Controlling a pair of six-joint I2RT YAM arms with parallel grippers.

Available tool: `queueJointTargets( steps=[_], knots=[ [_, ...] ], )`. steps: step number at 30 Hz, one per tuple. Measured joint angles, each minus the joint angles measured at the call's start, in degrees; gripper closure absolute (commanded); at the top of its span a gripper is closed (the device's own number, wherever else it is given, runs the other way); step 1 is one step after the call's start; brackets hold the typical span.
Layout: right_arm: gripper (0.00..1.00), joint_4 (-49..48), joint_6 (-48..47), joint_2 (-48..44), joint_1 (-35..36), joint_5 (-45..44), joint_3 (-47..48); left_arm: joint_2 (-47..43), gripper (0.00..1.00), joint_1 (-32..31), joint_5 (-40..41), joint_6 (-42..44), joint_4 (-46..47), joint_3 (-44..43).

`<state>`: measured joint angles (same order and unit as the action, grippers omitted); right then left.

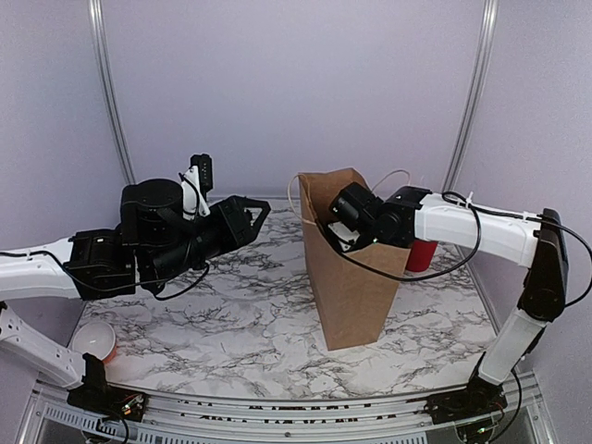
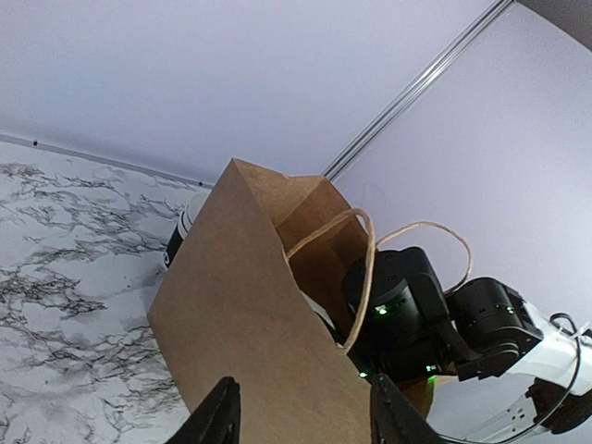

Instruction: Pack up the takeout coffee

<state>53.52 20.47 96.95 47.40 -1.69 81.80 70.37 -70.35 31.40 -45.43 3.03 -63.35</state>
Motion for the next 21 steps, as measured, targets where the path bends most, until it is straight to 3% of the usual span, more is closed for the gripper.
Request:
queueJointTargets(
  steps=[6, 10, 18, 21],
  knots=[
    [0.39, 0.8, -1.9, 0.5, 0.0, -0.2, 0.9, -1.1, 0.27, 5.2, -3.7, 5.5, -6.0, 0.0],
    [0.39, 2.1, -3.0, 1.2, 0.0, -0.1, 2.2, -2.1, 0.20, 7.3, -9.4, 8.9, -8.7, -0.5],
    [0.39, 3.3, -4.3, 2.5, 0.0, 0.1, 3.9, 6.4, 0.19, 9.1, -16.4, 13.4, -18.7, -16.8],
    [0.40, 3.4, -4.6, 2.5, 0.8, 0.1, 3.9, 9.6, 0.24, 9.2, -18.0, 14.3, -21.2, -20.2]
  ],
)
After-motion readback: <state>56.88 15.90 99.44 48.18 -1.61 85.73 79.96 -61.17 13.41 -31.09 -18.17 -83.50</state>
